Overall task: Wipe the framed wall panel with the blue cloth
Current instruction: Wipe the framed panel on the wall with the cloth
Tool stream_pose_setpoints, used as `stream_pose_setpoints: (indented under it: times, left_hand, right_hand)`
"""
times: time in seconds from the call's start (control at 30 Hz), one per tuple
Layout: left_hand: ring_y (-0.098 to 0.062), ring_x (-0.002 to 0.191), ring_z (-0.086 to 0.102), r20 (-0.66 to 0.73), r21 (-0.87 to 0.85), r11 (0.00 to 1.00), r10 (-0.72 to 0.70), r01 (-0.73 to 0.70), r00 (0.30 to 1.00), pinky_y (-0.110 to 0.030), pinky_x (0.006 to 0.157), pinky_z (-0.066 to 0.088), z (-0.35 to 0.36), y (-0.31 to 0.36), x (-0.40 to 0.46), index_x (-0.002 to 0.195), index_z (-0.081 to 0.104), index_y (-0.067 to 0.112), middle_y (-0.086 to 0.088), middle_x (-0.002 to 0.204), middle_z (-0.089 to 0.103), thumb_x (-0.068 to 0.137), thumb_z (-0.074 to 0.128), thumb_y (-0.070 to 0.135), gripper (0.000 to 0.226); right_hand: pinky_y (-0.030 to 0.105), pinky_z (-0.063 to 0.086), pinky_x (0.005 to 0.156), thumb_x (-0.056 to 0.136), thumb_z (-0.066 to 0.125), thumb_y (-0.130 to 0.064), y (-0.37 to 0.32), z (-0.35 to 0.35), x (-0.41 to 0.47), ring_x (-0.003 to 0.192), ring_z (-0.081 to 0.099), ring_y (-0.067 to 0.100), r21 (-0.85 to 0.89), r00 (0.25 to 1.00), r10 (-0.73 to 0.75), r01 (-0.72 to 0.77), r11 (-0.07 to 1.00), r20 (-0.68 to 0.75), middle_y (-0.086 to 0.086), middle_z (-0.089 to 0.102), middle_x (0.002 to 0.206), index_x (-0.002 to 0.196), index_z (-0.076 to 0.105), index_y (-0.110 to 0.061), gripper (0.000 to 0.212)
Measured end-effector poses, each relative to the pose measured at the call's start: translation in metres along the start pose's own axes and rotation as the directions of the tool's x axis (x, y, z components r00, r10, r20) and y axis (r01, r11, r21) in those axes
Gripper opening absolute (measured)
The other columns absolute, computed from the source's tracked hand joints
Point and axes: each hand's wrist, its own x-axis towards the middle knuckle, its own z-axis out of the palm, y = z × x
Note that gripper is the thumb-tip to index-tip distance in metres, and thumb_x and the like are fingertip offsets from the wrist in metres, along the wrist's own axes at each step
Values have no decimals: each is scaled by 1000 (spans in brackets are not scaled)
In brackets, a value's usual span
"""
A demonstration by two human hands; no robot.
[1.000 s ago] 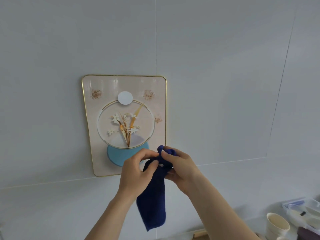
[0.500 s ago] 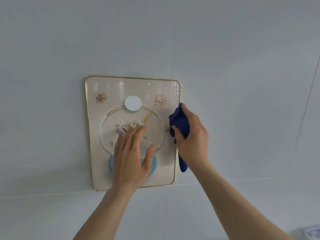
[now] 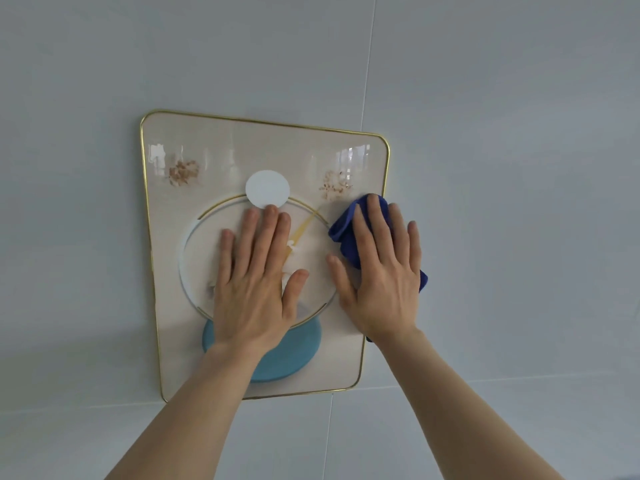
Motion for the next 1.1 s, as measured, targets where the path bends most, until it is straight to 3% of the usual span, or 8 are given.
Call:
stream_pose_setpoints:
  times: [0.07, 0.2, 0.3, 0.47, 0.67, 0.87, 1.0, 1.1]
  left_hand:
    - [-24, 164, 1, -24, 30, 999, 20, -19, 1000, -51, 133, 2, 7, -3, 0, 167, 5, 17, -3, 177, 4, 107, 11, 57, 73]
    - [-26, 164, 2, -82, 53, 998, 22, -18, 996, -51, 132, 0, 18, -3, 2, 167, 6, 16, -3, 177, 5, 107, 13, 58, 74]
    - [-26, 164, 3, -132, 38, 999, 22, -17, 991, -52, 132, 1, 25, -4, 2, 167, 8, 16, -3, 177, 8, 107, 12, 58, 74]
    - [-24, 164, 0, -174, 25, 999, 29, -25, 984, -51, 133, 1, 30, -5, 3, 167, 7, 16, -2, 177, 4, 107, 9, 58, 74]
    - [-23, 164, -2, -205, 13, 999, 37, -35, 978, -52, 133, 2, 33, -5, 1, 167, 7, 16, 0, 176, 1, 110, 14, 49, 67]
    - [-22, 163, -5, -225, 19, 999, 33, -30, 974, -51, 133, 1, 34, -5, 1, 167, 7, 17, 1, 176, -1, 109, 22, 46, 67]
    - [-21, 163, -5, -242, 28, 999, 31, -25, 970, -50, 133, 0, 37, -4, 1, 167, 7, 17, 3, 175, -6, 109, 23, 47, 68]
    - [-21, 163, -4, -243, 32, 999, 30, -22, 969, -50, 133, 1, 38, -4, 1, 167, 6, 17, 3, 175, -8, 109, 23, 48, 68]
  right_hand:
    - [58, 21, 130, 108, 37, -52, -2, 2, -1, 161, 22, 36, 191, 999, 41, -42, 981, 9, 11, 36, 169, 156, 47, -10, 65]
    - [35, 22, 131, 111, 34, -30, -11, 9, -2, 162, 22, 36, 438, 987, 158, -128, 890, -33, 18, 39, 167, 149, 55, -5, 51]
    - [40, 29, 130, 111, 40, -27, -17, 18, -3, 159, 28, 39, 411, 979, 190, -144, 900, -74, 18, 45, 162, 143, 62, -5, 45]
    - [64, 37, 122, 110, 53, -22, -22, 35, -30, 155, 36, 43, 300, 994, -2, 35, 953, -110, 18, 53, 156, 137, 68, -6, 35]
    - [61, 38, 122, 102, 68, -8, -12, 38, -40, 153, 40, 40, 277, 992, -59, 89, 957, -116, 14, 55, 154, 135, 71, -11, 33]
    - [45, 37, 126, 87, 74, 17, 17, 23, -97, 156, 37, 34, 200, 983, -172, 155, 967, 71, 9, 52, 158, 137, 70, -12, 58]
    - [50, 52, 112, 81, 64, 28, 31, 6, -138, 150, 46, 36, 142, 963, -200, 176, 974, 178, 11, 58, 153, 131, 73, -8, 62]
    - [41, 61, 98, 75, 55, 30, 34, -6, -159, 145, 52, 35, 107, 948, -205, 184, 977, 243, 10, 62, 149, 125, 76, -7, 66]
